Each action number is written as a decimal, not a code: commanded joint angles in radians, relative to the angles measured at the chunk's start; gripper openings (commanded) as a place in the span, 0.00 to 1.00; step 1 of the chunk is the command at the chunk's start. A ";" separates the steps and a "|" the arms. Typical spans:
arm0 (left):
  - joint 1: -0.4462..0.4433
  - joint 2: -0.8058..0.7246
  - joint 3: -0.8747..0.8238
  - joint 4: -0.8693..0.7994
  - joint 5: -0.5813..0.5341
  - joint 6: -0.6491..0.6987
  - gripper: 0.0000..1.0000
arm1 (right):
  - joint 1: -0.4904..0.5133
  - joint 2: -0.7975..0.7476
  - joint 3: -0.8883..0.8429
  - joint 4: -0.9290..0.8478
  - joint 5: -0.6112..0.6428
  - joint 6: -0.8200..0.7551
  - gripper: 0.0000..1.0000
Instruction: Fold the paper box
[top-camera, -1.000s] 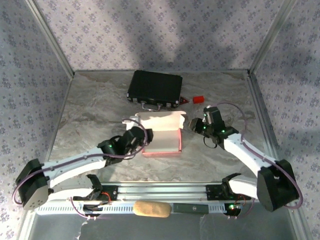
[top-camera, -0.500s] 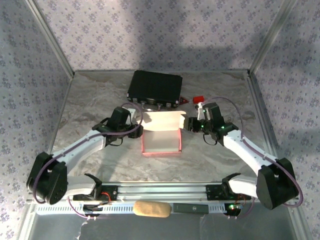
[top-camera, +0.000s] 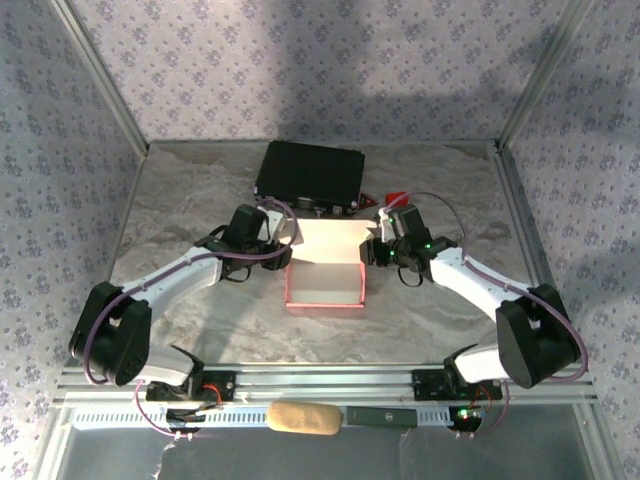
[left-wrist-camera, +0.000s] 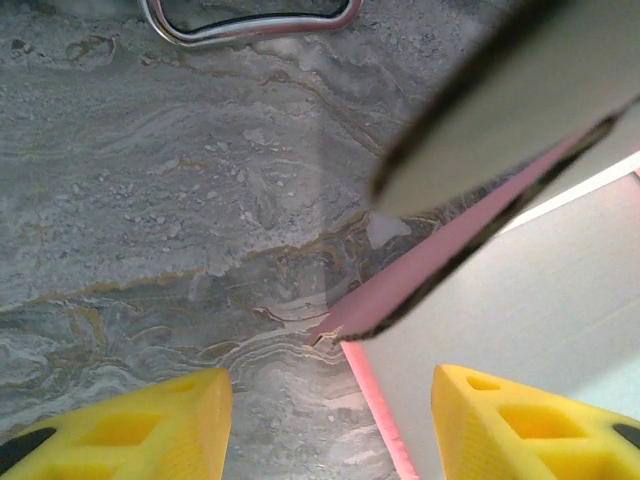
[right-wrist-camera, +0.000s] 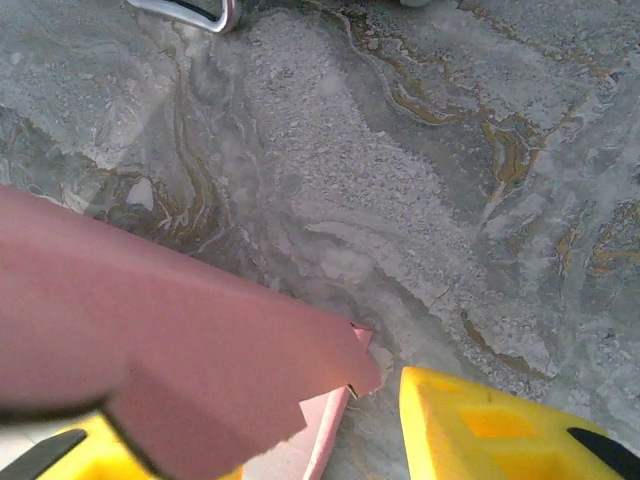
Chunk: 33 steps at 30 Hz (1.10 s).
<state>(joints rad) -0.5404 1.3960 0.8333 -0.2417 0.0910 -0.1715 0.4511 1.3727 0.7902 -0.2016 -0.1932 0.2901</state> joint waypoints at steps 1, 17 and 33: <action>0.002 -0.011 0.010 -0.005 -0.017 0.036 0.54 | -0.012 0.001 0.018 0.037 0.011 -0.032 0.43; 0.113 -0.146 -0.173 0.251 0.241 0.036 0.61 | -0.038 0.024 -0.017 0.137 -0.050 -0.034 0.28; 0.097 0.007 -0.143 0.412 0.244 0.049 0.54 | -0.038 0.054 -0.003 0.142 -0.051 -0.039 0.22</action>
<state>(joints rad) -0.4339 1.3712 0.6453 0.1097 0.3111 -0.1387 0.4183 1.4147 0.7750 -0.0559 -0.2363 0.2680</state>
